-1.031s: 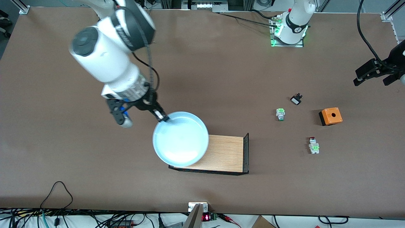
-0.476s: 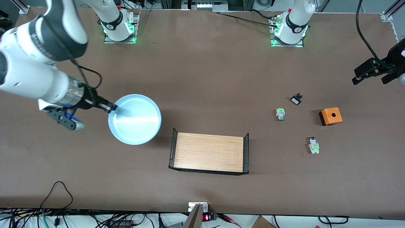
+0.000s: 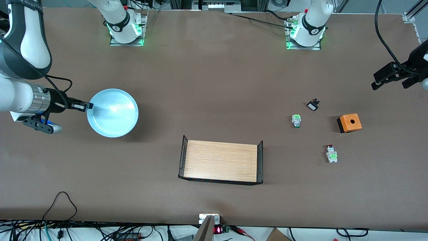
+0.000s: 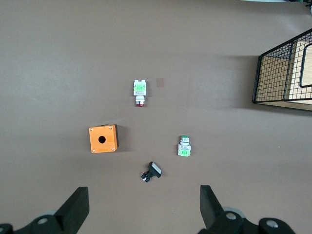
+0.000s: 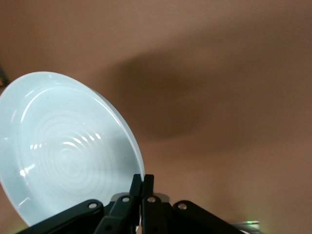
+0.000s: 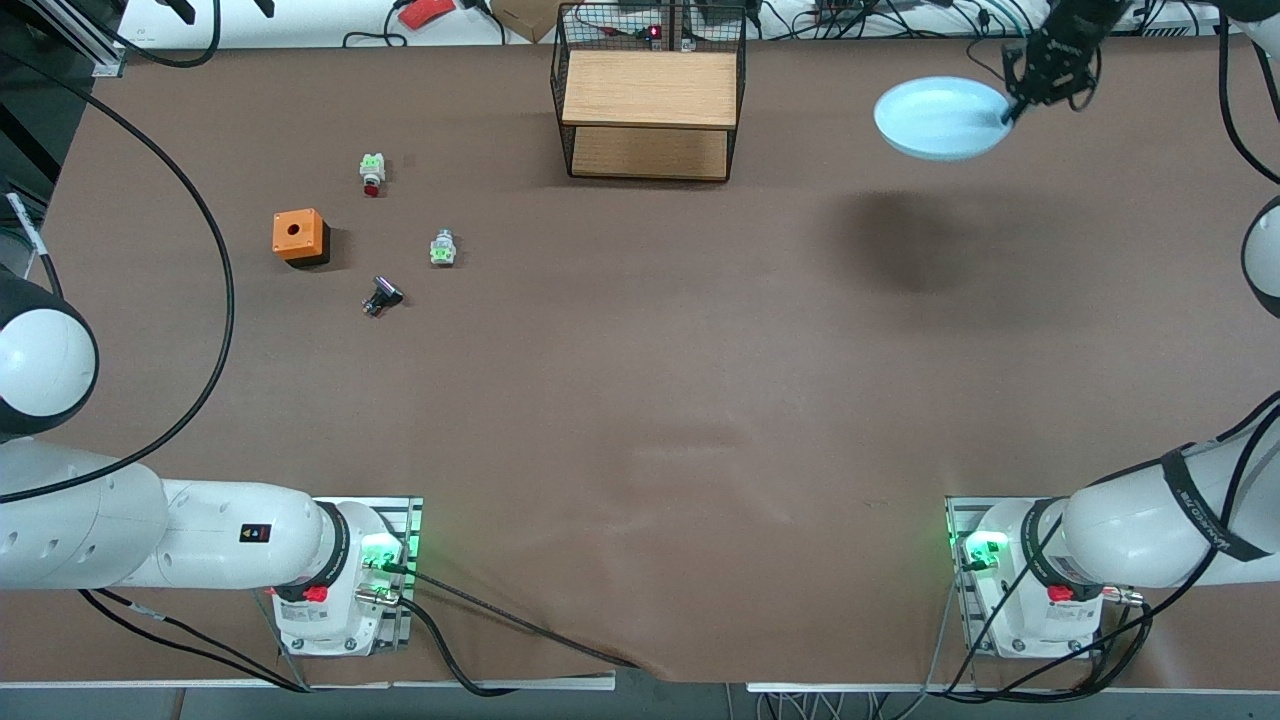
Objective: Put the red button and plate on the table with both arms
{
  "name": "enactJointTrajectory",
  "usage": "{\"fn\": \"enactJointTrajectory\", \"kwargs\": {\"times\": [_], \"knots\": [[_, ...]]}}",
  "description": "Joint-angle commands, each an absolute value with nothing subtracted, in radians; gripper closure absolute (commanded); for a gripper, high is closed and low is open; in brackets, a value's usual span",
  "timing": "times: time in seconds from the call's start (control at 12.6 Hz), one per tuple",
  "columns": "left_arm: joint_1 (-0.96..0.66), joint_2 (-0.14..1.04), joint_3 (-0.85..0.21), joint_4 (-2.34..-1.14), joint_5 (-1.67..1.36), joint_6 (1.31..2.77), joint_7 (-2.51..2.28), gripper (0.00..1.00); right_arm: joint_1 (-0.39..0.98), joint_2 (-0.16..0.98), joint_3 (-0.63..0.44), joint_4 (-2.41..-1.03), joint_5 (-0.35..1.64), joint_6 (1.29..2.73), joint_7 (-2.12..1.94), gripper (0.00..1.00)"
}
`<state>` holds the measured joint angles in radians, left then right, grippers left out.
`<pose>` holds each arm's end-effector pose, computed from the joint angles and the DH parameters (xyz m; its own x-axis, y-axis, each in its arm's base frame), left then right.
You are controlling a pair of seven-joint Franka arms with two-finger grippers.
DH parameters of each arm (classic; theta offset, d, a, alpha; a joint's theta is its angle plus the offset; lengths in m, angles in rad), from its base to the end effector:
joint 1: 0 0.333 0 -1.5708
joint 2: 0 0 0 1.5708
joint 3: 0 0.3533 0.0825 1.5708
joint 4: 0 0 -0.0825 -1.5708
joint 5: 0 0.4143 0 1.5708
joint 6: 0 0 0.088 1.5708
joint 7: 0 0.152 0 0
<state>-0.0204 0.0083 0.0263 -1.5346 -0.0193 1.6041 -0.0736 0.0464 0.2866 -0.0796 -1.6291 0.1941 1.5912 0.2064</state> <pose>0.5944 0.0006 0.6333 0.9950 0.0800 0.0596 0.0787 -0.9966 0.0235 0.6333 0.0119 0.4165 0.9077 -0.2400 -0.3441 -0.2867 -0.9537 -0.0909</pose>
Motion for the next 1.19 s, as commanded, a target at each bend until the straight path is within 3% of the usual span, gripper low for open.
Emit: {"fn": "enactJointTrajectory", "kwargs": {"times": [0.0, 1.11], "knots": [[-0.026, -0.006, 0.028, -1.545, 0.002, 1.601, -0.086, 0.0, 0.032, 0.238, -0.061, -1.744, 0.12, 1.638, 0.141, 1.0], [-0.021, -0.011, 0.026, -1.545, 0.006, 1.595, -0.074, 0.0, -0.072, 0.201, -0.06, -2.224, 0.107, 2.258, -0.138, 1.0]]}}
